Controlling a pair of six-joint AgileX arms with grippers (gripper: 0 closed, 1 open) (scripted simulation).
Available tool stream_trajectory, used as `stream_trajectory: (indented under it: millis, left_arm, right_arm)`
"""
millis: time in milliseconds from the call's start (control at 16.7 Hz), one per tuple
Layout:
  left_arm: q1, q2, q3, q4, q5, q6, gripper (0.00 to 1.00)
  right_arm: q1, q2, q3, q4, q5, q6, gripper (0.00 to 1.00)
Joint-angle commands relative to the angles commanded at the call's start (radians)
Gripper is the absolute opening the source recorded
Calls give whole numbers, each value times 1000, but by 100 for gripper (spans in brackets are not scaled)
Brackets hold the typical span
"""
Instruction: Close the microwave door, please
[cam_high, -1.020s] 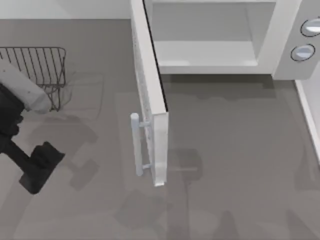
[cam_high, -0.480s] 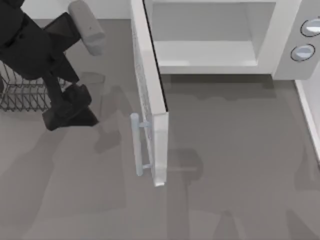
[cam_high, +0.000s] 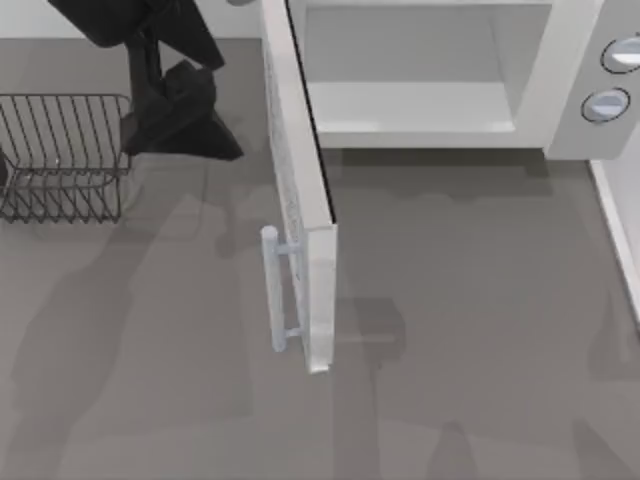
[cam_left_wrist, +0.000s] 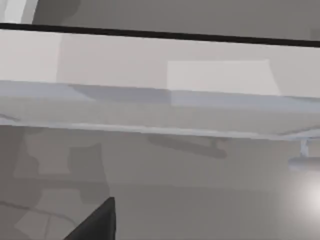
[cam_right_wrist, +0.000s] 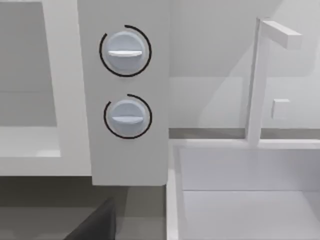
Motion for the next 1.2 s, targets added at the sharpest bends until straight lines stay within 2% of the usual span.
stream_trajectory:
  millis: [180,600,1020,1200]
  left_arm:
    - [-4,18,54,-15,8,18,100]
    - [-6,14,36,3,6,12,100]
    - [-80,8,-199,267,-15,-62,100]
    - [-97,6,-251,320,-21,-79,100]
  right_arm:
    - [0,0,0,0,0,0,100]
    - [0,0,0,0,0,0,100]
    - [0,0,0,0,0,0,100]
    - [0,0,0,0,0,0,100]
